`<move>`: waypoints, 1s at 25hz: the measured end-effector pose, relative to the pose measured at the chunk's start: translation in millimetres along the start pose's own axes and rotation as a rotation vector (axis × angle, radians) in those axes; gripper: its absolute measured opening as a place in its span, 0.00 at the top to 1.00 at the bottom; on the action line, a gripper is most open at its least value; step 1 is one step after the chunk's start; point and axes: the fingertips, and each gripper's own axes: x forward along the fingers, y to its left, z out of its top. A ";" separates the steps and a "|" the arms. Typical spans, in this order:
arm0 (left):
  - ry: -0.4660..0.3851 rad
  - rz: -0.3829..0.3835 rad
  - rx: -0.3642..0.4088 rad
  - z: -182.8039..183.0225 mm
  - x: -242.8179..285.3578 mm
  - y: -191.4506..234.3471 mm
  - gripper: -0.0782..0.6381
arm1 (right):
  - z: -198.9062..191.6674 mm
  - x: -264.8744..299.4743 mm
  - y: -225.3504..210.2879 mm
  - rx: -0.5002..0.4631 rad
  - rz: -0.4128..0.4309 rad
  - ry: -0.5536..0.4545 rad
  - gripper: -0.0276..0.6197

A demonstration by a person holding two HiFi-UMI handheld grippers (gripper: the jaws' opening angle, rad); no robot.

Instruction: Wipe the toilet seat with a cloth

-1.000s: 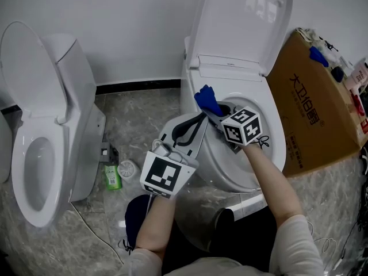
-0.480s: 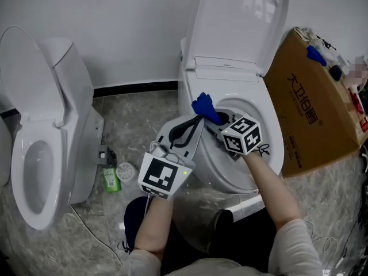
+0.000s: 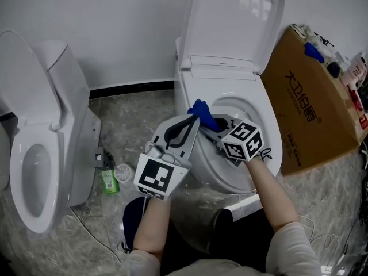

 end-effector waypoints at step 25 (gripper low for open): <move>0.041 -0.024 0.001 -12.8 5.3 -4.0 0.88 | -8.9 -13.4 26.4 -0.037 0.054 0.074 0.89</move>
